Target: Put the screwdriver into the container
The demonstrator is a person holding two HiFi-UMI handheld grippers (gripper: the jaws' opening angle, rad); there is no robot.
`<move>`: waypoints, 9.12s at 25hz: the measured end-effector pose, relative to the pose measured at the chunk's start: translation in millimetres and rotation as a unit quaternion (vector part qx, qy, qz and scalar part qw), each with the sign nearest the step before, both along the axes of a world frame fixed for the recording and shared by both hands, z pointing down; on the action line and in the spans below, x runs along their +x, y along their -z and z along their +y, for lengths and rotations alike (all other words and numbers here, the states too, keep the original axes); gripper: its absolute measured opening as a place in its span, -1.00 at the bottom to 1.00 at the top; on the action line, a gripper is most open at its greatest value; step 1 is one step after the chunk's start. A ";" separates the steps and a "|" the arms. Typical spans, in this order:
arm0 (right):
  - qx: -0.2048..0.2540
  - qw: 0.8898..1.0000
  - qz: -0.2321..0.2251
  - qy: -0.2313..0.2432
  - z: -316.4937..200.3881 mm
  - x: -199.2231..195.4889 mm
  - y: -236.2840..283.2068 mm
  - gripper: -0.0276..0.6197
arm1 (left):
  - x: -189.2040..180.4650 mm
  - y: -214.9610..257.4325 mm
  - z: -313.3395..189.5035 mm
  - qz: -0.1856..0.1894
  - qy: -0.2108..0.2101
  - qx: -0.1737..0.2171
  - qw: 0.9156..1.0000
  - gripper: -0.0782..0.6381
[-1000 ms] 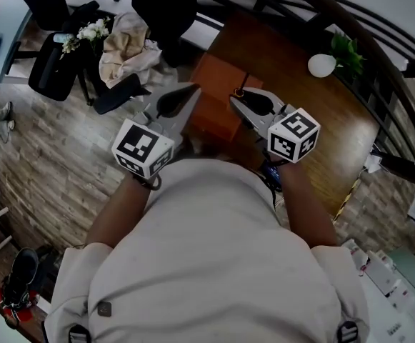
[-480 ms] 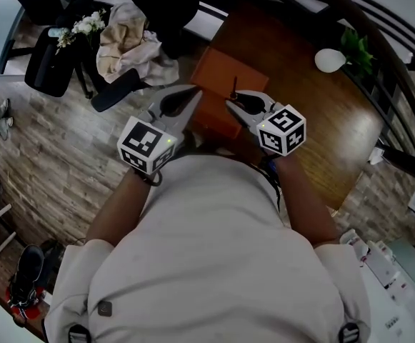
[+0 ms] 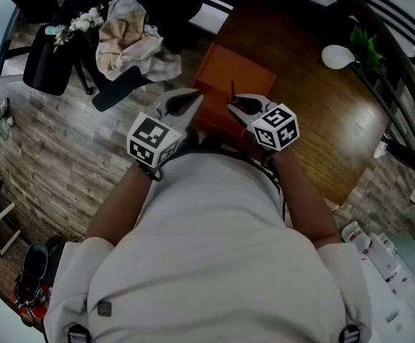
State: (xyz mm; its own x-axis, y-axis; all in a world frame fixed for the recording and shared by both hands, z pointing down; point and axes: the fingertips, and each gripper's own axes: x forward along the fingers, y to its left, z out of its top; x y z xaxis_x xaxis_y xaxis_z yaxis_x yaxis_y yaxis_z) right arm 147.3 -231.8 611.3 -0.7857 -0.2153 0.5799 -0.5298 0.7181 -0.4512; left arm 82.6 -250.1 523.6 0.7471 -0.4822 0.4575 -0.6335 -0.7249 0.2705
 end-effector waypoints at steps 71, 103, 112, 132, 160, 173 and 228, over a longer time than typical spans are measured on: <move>-0.128 0.972 0.190 0.052 35.4 -33.3 -178.1 -0.64 | -14.1 -159.8 -15.7 -0.034 -0.035 -0.145 0.988 -0.77; 0.009 0.996 0.078 -0.051 16.7 44.6 -0.9 -0.89 | 58.8 -50.6 2.8 -0.019 -0.066 -0.039 0.997 -0.77; 0.078 0.994 0.014 -0.069 26.4 60.3 90.6 -0.89 | 76.3 0.1 10.2 0.012 -0.052 -0.005 0.999 -0.77; 0.151 0.981 -0.034 -0.120 54.1 101.5 167.5 -0.89 | 95.4 74.3 41.2 0.030 -0.090 0.061 0.994 -0.77; 0.184 0.946 -0.018 -0.265 89.4 -6.5 214.4 -0.89 | -17.1 108.7 68.8 0.058 -0.231 0.066 0.969 -0.77; 0.190 0.932 -0.017 -0.308 101.1 -71.5 209.3 -0.89 | -75.7 100.1 74.2 0.066 -0.293 0.053 0.952 -0.77; 0.197 0.938 -0.056 -0.281 385.6 -102.5 211.5 -0.89 | -96.4 128.7 358.2 0.082 -0.270 0.081 0.956 -0.77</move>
State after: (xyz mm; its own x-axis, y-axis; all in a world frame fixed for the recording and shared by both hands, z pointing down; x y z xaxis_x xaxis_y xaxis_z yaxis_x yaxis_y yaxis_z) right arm 44.9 153.8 399.8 -0.5354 -0.7932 0.2901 -0.8396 0.4625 -0.2848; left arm -13.8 108.1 394.8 0.9623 -0.0603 0.2653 -0.1134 -0.9752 0.1900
